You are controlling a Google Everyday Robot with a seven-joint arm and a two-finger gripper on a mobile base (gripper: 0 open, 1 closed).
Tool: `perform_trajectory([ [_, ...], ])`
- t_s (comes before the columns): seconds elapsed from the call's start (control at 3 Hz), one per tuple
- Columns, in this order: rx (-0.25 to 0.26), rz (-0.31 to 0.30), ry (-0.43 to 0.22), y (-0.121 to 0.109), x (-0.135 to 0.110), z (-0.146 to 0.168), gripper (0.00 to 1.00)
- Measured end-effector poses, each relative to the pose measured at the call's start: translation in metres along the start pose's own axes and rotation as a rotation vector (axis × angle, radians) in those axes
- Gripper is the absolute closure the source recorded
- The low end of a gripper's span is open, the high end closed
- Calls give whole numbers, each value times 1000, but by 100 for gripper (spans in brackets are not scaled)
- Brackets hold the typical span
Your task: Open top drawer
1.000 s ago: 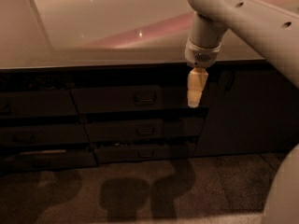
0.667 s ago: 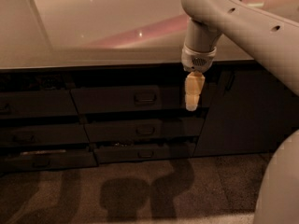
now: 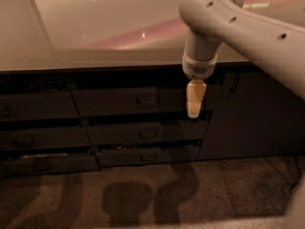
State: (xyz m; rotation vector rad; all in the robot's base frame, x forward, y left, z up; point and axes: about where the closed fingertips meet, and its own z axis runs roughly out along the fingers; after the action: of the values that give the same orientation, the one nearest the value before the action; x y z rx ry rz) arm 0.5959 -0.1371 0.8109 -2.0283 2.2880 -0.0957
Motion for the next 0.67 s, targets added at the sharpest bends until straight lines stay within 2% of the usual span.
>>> perform_trajectory([
  [0.33, 206, -106, 34, 15, -20, 10, 0],
  [0.67, 205, -103, 35, 14, -19, 7, 0],
])
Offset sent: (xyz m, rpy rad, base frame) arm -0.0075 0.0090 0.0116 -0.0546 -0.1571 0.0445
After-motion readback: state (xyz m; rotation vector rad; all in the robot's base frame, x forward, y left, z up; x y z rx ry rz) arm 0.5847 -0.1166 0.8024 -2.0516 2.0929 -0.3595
